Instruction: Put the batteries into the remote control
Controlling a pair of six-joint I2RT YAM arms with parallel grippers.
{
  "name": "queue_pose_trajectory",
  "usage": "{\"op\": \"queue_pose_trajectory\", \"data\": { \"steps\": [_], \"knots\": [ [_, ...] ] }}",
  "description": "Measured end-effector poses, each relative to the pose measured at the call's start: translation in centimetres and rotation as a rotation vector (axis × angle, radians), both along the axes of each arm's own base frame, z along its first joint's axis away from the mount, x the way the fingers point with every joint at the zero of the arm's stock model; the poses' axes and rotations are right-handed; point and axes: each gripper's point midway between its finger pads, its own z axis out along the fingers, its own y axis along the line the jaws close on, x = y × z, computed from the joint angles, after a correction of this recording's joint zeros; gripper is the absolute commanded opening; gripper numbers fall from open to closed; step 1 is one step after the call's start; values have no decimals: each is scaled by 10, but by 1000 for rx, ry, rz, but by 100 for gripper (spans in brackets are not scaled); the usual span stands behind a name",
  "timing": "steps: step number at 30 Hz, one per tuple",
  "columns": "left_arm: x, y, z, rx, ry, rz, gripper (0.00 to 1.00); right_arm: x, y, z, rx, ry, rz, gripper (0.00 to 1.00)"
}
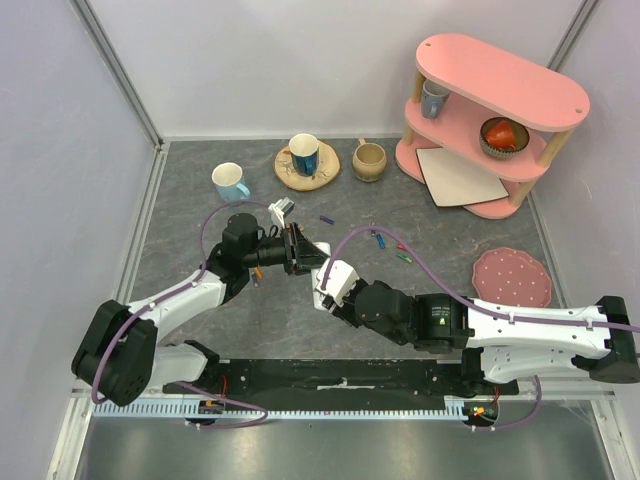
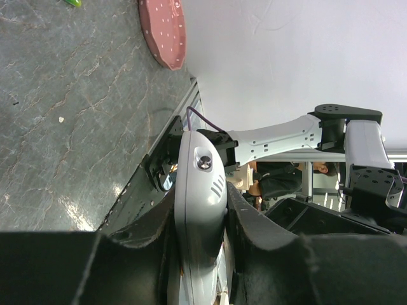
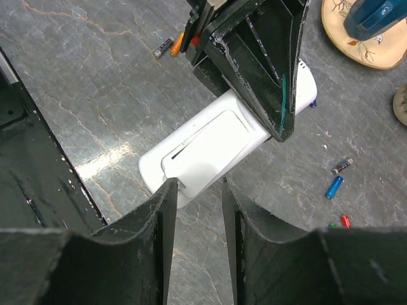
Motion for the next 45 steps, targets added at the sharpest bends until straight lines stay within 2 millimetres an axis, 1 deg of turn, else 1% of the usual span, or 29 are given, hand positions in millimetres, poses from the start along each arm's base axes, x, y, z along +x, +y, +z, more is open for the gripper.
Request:
{"op": "queue_pose_trajectory", "data": {
  "steps": [5,22,30,35,45],
  "knots": [
    [0,0,2,-3,-6,0,2,0,0,0,5,5,-3,43],
    [-1,1,5,-8,-14,0,2,0,1,3,20,16,-13,56],
    [-1,1,5,-8,-15,0,2,-1,-3,0,7,24,-21,56],
    [-1,1,5,-9,-17,0,2,0,-5,1,10,23,-31,57],
    [-2,0,8,-15,-26,-1,2,1,-5,1,7,23,-32,57]
  ]
}}
